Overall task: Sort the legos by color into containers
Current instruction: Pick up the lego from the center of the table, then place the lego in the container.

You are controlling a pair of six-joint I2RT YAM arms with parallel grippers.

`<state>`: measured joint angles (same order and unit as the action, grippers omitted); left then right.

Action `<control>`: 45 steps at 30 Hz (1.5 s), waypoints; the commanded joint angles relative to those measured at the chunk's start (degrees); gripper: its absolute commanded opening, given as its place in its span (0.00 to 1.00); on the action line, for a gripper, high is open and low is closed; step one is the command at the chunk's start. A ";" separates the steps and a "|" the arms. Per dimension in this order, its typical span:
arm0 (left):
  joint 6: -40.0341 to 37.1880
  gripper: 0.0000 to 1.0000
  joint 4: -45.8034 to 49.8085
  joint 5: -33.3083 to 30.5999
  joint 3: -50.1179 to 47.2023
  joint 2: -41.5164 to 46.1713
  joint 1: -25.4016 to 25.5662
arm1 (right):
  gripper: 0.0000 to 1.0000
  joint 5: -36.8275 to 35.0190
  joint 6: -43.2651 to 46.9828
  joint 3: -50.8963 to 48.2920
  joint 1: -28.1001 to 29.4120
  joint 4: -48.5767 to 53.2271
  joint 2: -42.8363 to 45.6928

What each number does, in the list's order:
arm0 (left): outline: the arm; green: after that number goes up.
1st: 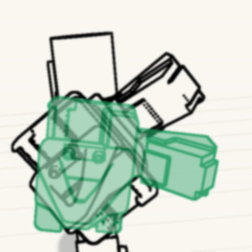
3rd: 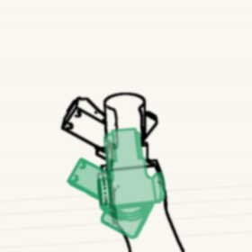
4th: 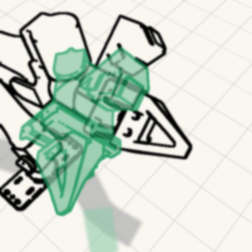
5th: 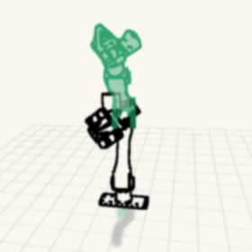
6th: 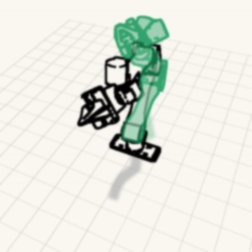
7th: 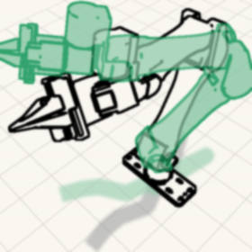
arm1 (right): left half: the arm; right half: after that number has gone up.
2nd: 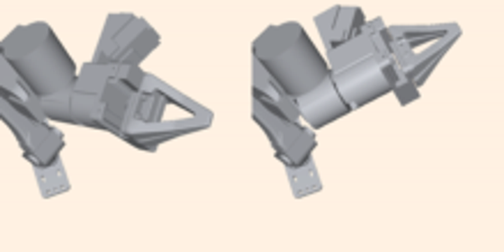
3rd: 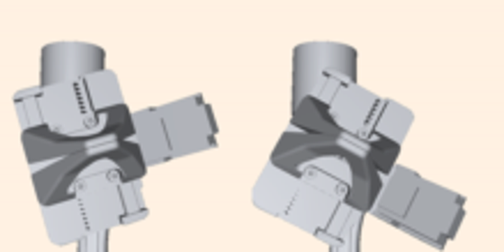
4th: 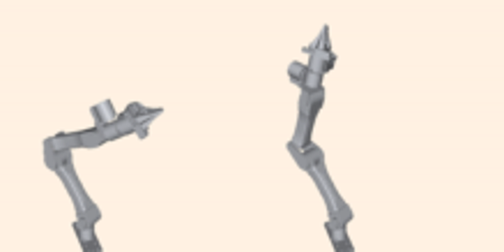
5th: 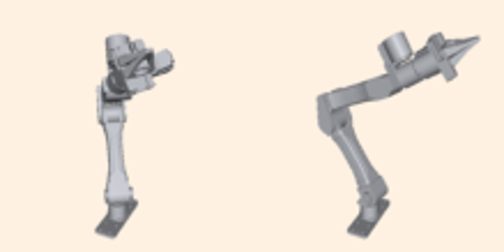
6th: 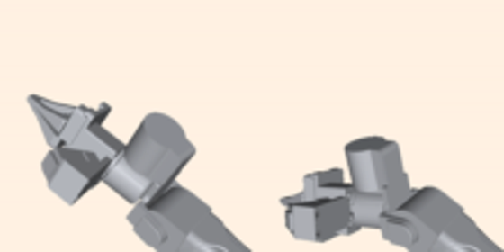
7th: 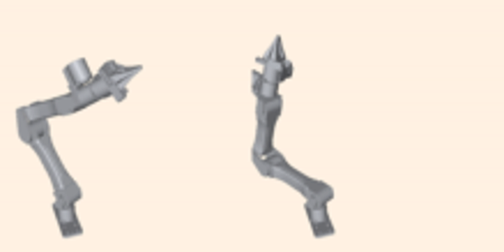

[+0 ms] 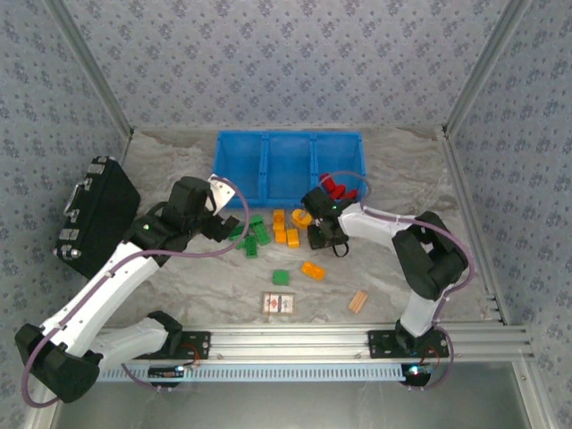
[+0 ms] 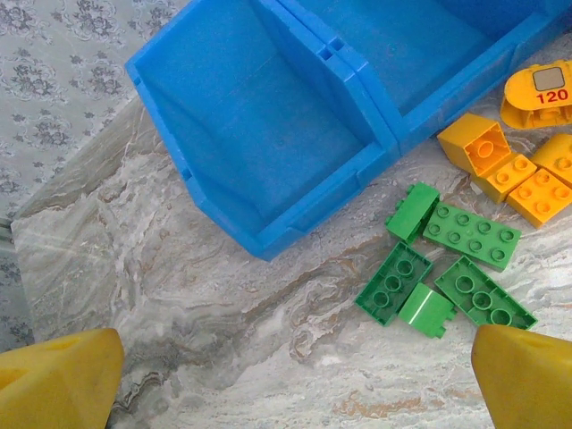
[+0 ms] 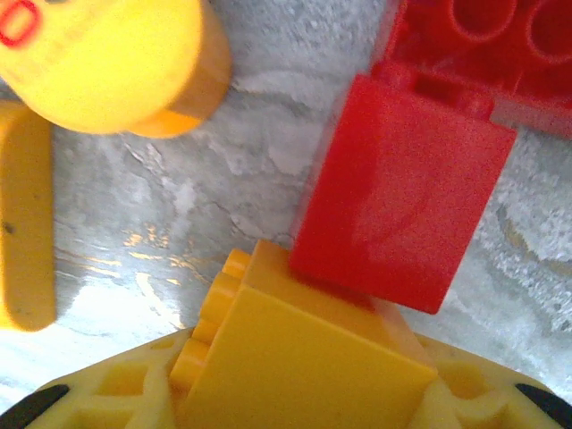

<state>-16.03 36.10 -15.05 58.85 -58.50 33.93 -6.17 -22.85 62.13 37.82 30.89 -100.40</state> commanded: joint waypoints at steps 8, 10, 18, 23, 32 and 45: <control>-1.02 1.00 -1.98 -1.21 -0.58 0.67 -0.23 | 0.36 1.36 5.92 12.67 1.40 7.38 1.97; -0.84 1.00 -2.14 -1.02 -0.41 0.84 -0.62 | 0.36 1.51 7.26 16.38 1.25 7.43 0.69; 0.30 1.00 -2.11 -2.40 -0.93 1.85 -1.57 | 0.36 2.06 11.04 31.41 -0.67 5.40 -9.39; 0.30 1.00 -1.82 -2.70 -1.27 2.67 -1.81 | 0.34 2.86 12.21 39.63 -2.23 5.28 -16.48; 0.29 1.00 -2.53 -2.25 -1.91 2.10 -2.19 | 0.40 5.77 13.61 49.92 -5.06 6.63 -24.90; 7.21 1.00 1.39 -0.02 -0.93 -1.75 -2.29 | 0.53 8.58 13.92 53.27 -5.92 5.86 -28.45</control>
<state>-13.17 35.48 -15.86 56.93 -59.16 31.88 1.06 -9.54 113.73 32.12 36.05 -128.51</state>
